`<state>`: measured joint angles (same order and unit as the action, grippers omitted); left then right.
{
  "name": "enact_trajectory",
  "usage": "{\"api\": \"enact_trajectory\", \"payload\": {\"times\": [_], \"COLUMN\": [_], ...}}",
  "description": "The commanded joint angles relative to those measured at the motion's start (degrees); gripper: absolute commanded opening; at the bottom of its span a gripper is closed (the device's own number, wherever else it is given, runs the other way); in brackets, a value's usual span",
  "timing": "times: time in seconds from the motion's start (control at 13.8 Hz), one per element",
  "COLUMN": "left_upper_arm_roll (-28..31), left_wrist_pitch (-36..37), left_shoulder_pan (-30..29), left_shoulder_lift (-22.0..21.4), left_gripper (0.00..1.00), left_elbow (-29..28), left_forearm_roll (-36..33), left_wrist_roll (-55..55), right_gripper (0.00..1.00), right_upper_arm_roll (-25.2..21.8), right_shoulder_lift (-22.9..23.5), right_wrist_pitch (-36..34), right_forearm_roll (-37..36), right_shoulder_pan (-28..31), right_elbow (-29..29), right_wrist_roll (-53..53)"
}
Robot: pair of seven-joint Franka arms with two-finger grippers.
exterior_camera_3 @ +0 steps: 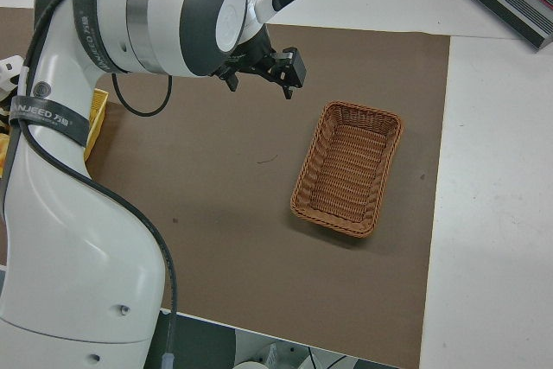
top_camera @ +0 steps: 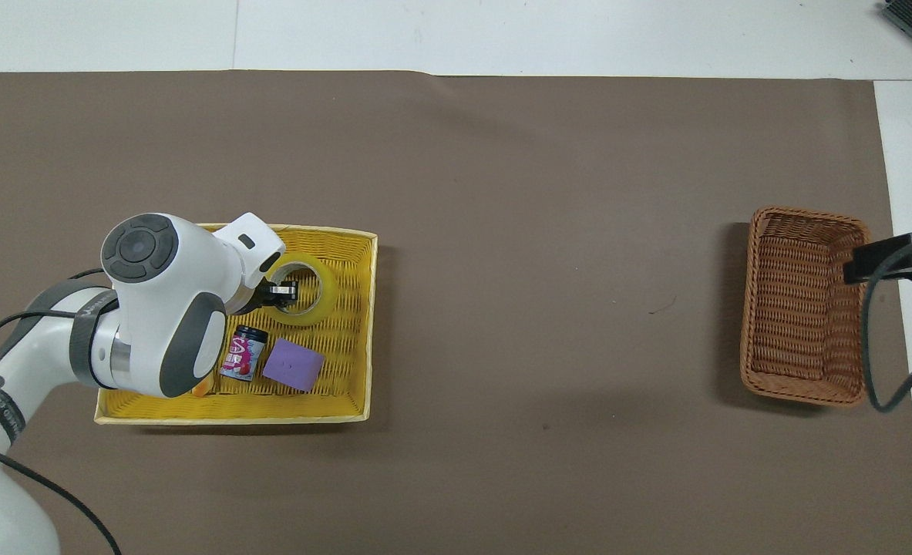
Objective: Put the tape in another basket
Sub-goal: 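Reach the left gripper down onto the tape roll in the yellow basket, then lift the tape with the left gripper while the right gripper approaches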
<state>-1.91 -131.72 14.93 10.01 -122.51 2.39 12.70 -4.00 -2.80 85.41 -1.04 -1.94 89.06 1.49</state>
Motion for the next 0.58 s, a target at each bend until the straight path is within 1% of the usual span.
{"api": "enact_trajectory", "payload": {"times": [0.0,0.07,0.29,0.51], "left_upper_arm_roll": [0.77,0.77,0.86,0.86], "left_wrist_pitch": [-0.82,-0.13,2.77,10.58], "left_shoulder_pan": [0.89,0.89,0.81,-0.07], "left_shoulder_lift": [-0.52,-0.35,-0.34,-1.05], "left_gripper": [0.09,0.00,0.00,0.00], "left_elbow": [-1.24,-0.46,1.65,7.70], "left_forearm_roll": [0.42,0.42,0.42,0.42], "left_wrist_roll": [0.66,0.57,0.57,0.74], "right_gripper": [1.00,1.00,1.00,1.00], "right_upper_arm_roll": [0.40,0.40,0.40,0.40], "right_shoulder_lift": [-1.60,-1.60,-1.60,-1.60], "right_wrist_pitch": [1.51,1.60,1.60,1.86], "right_forearm_roll": [1.91,3.23,3.76,5.08], "right_shoulder_pan": [0.01,-0.60,-1.48,-2.88], "right_elbow": [2.43,2.43,2.78,3.22], "right_wrist_roll": [-0.09,0.00,0.09,0.35]}}
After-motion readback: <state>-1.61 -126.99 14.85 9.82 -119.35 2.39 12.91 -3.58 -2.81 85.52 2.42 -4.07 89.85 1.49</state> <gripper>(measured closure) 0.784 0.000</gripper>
